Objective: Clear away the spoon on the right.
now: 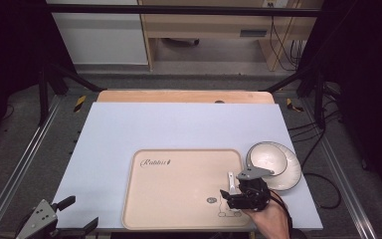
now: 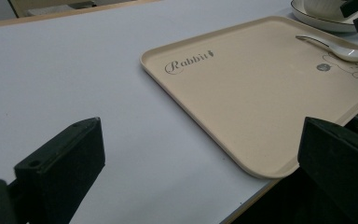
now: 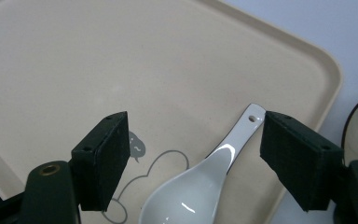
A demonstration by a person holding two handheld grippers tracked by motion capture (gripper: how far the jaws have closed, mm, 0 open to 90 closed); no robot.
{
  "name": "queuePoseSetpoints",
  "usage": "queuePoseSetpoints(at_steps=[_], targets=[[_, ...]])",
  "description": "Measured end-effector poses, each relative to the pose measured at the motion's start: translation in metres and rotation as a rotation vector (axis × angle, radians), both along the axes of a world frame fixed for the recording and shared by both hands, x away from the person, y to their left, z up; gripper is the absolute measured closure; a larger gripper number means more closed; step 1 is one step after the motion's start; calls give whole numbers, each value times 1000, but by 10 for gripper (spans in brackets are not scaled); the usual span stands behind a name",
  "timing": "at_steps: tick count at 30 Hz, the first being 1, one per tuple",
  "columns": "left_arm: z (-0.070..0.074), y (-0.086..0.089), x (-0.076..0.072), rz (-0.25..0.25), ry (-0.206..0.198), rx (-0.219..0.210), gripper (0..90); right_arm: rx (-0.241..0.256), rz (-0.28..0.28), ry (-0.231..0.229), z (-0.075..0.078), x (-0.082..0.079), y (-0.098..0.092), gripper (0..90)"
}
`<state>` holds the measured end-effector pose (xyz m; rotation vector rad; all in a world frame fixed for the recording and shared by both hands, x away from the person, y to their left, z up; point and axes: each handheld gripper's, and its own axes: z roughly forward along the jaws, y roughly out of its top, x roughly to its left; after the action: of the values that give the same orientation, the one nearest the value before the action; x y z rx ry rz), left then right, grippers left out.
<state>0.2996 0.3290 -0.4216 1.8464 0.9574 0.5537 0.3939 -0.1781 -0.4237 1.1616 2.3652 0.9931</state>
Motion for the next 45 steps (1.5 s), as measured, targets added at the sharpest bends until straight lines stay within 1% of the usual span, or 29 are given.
queuePoseSetpoints(at_steps=[2,3,5,7,9,10,12,19,27,30,34,36,42,45], targets=[[0,0,0,0,0,0,2,5,7,-15,1,-2,-1,225],[0,0,0,0,0,-1,1,12,2,-12,2,-4,-2,215],[0,0,0,0,0,-1,2,5,0,-17,3,-7,-2,183],[0,0,0,0,0,-1,1,-2,9,-30,4,-9,-4,161],[0,0,0,1,0,-2,2,12,8,-32,5,-11,-6,145],[0,0,0,1,0,-2,2,10,16,-39,5,-12,-7,135],[0,0,0,1,1,-2,2,18,9,-36,7,-14,-8,123],[0,0,0,1,1,-2,2,40,5,-46,11,-22,-14,92],[0,0,0,2,1,-3,2,53,-3,-67,15,-31,-20,64],[0,0,0,2,1,-2,2,61,-12,-71,16,-34,-24,45],[0,0,0,2,1,-3,2,65,-25,-88,17,-39,-29,25],[0,0,0,2,1,-3,2,69,-37,-88,18,-42,-32,20],[0,0,0,2,1,-3,2,77,-61,-110,18,-49,-42,17],[0,0,0,2,1,-3,2,83,-79,-108,18,-53,-48,17]])
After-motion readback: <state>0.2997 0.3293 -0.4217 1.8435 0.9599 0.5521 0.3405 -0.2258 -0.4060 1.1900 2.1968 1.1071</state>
